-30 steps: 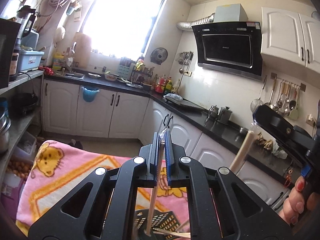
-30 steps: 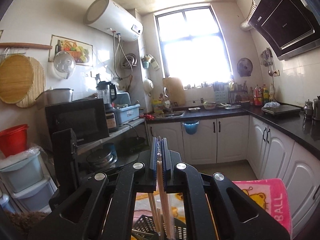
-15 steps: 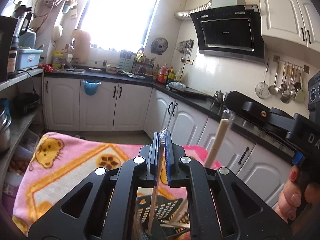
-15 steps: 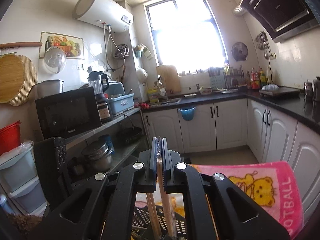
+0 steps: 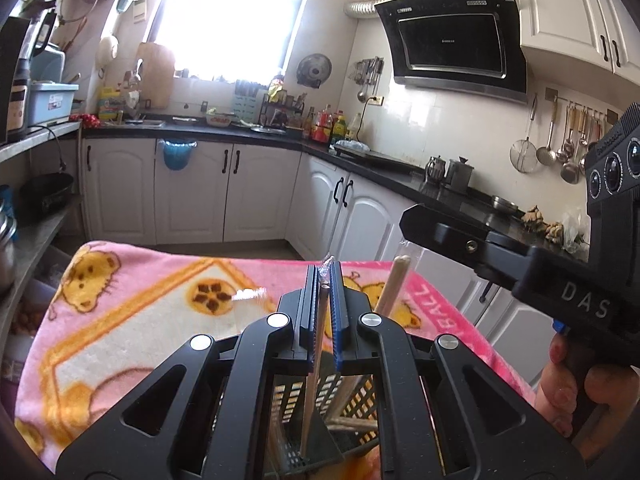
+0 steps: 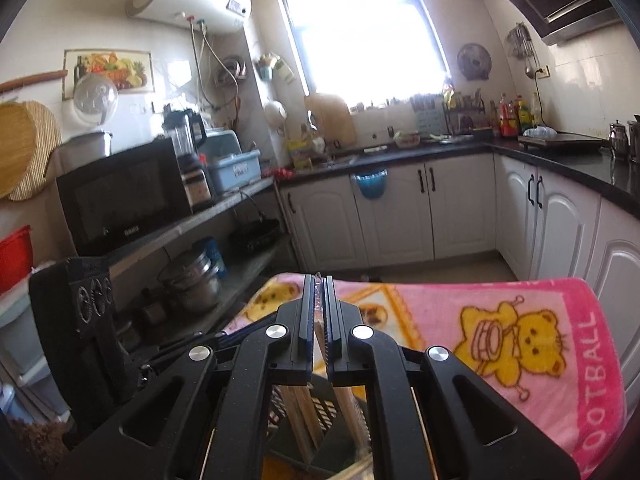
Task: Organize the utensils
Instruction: 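Lower the left tool's chopsticks into the caddy and open it while the right tool releases its pair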
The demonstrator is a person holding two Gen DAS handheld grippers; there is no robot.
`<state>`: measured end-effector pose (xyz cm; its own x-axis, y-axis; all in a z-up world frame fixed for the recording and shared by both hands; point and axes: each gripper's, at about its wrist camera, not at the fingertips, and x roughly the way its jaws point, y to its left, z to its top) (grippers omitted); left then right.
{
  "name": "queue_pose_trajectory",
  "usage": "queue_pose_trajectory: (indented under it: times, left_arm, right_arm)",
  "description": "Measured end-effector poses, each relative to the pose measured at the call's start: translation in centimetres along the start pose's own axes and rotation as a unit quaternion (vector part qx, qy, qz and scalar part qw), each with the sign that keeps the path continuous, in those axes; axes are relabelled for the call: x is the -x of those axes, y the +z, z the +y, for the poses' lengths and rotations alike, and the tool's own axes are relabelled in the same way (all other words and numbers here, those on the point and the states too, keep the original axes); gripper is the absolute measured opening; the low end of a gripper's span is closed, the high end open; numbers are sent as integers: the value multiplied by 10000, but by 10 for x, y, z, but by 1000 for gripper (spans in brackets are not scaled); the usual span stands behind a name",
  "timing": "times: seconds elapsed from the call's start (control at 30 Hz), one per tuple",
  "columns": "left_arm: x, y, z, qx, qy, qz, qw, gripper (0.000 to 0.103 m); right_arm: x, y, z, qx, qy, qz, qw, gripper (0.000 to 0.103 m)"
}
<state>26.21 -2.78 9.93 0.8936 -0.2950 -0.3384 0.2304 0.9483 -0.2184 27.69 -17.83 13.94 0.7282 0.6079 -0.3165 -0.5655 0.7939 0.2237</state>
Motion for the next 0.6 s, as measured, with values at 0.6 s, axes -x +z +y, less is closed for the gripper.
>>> queue_pose_trajectory:
  times: [0.6]
  left_arm:
    - [-1,-22,7,31,31,265,9996,3]
  right_arm:
    - [-7,-24,-17,-137,-350,737,9966,5]
